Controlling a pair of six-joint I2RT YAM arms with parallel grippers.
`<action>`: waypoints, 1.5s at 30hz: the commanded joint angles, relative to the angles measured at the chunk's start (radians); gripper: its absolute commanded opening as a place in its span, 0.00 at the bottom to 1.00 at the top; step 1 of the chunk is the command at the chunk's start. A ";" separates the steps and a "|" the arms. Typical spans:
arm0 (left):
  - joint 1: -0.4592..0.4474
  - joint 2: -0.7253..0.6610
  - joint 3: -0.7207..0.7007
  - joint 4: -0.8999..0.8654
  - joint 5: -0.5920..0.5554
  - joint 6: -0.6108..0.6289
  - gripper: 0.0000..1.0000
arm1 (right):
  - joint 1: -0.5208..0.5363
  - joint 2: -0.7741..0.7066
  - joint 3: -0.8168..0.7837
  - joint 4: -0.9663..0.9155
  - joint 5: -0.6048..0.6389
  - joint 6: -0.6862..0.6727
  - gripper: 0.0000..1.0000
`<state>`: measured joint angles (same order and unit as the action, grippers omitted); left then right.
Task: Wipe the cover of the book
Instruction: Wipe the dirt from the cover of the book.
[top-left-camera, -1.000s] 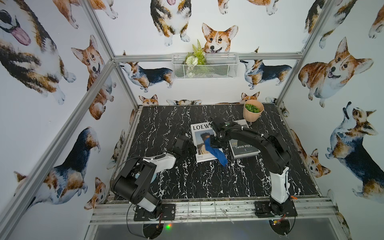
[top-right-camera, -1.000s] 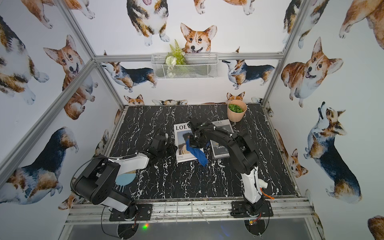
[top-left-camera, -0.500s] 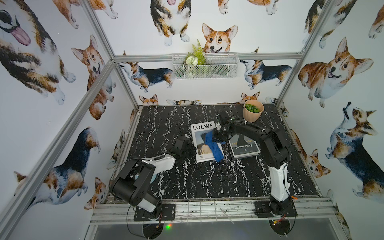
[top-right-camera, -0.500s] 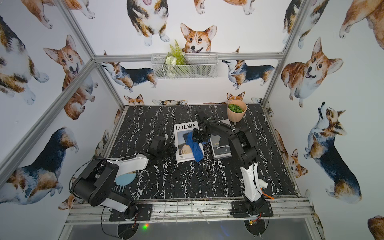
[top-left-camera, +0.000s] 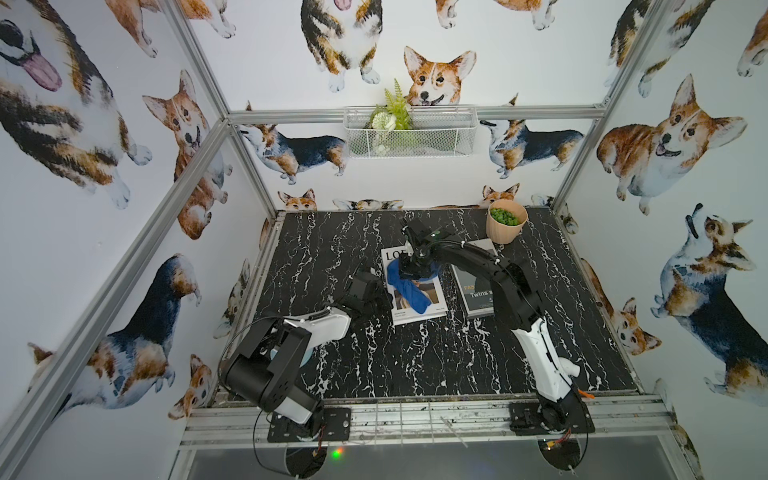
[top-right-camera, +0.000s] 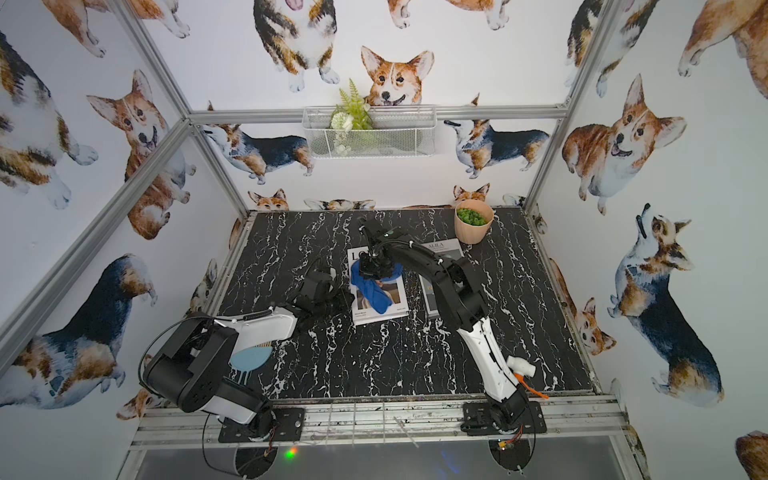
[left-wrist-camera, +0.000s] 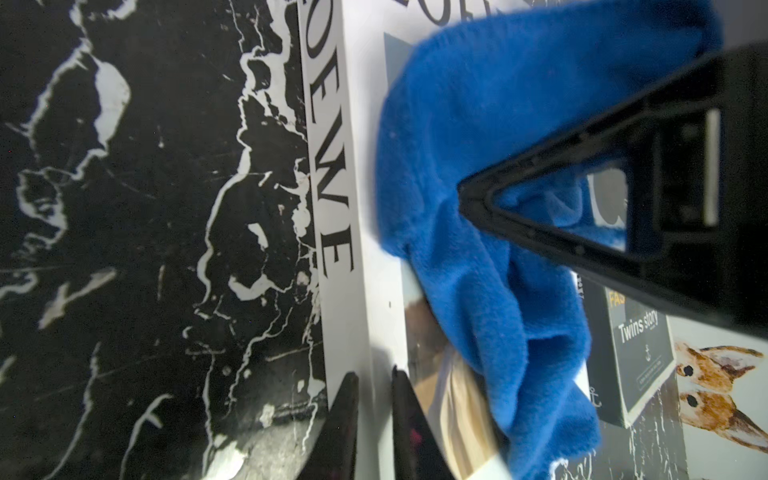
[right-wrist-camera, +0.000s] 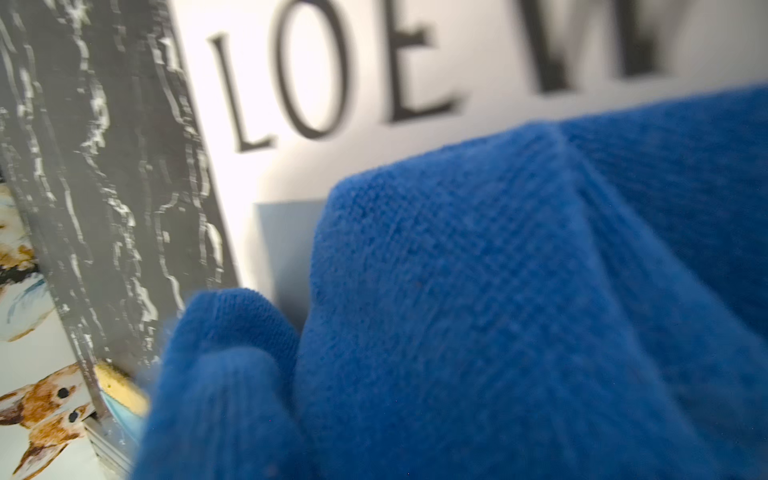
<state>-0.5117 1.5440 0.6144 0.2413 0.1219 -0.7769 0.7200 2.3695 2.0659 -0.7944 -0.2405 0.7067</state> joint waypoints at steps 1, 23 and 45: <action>-0.001 0.014 -0.016 -0.230 -0.034 0.004 0.18 | -0.014 0.066 0.068 -0.142 0.077 -0.010 0.00; -0.001 0.008 -0.008 -0.240 -0.030 0.007 0.18 | -0.015 0.233 0.352 -0.243 0.032 0.002 0.00; -0.001 -0.001 -0.018 -0.237 -0.039 0.005 0.18 | -0.122 0.157 0.271 -0.220 0.040 -0.017 0.00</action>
<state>-0.5117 1.5303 0.6102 0.2295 0.1223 -0.7769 0.5488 2.4699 2.2860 -0.9466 -0.1947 0.6777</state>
